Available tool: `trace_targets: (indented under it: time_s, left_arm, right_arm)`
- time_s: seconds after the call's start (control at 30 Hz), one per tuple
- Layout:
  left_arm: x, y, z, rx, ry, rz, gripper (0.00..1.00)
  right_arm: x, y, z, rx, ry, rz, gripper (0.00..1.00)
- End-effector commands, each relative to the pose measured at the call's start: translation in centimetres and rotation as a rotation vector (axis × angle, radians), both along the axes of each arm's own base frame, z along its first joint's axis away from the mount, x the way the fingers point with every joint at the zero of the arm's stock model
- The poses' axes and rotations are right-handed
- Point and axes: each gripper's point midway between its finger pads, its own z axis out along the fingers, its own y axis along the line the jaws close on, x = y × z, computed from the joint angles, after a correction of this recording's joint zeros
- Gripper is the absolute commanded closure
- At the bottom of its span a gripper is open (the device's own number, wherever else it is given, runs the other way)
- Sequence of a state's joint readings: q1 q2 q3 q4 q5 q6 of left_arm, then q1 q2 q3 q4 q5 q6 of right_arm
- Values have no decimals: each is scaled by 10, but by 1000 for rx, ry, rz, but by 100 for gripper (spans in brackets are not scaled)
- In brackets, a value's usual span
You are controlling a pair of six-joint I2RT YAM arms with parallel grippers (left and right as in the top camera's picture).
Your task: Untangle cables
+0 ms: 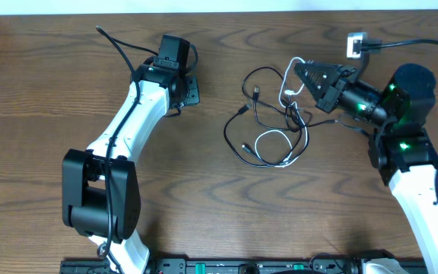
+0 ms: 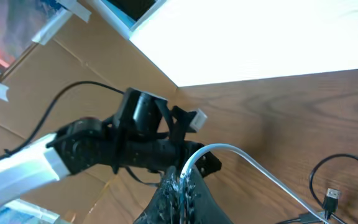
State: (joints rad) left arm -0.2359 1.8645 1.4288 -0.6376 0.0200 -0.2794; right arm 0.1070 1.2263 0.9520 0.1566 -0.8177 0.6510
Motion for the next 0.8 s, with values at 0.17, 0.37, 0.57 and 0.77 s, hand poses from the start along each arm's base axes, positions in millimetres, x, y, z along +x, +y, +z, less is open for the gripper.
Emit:
trace_targets:
  time_s: [0.17, 0.37, 0.57, 0.77]
  left_arm:
    - [-1, 2, -4, 13, 9, -8, 61]
    - [-1, 2, -4, 13, 9, -8, 60]
    - [-1, 2, -4, 14, 10, -8, 60]
    - [-2, 3, -5, 15, 13, -8, 60]
  right_arm:
    - [-16, 7, 66, -45, -81, 29, 99]
    - [-23, -8, 76, -308, -47, -104, 99]
    - [-31, -14, 83, -444, -53, -149, 99]
    - [-38, -16, 141, -427, -158, -169, 99]
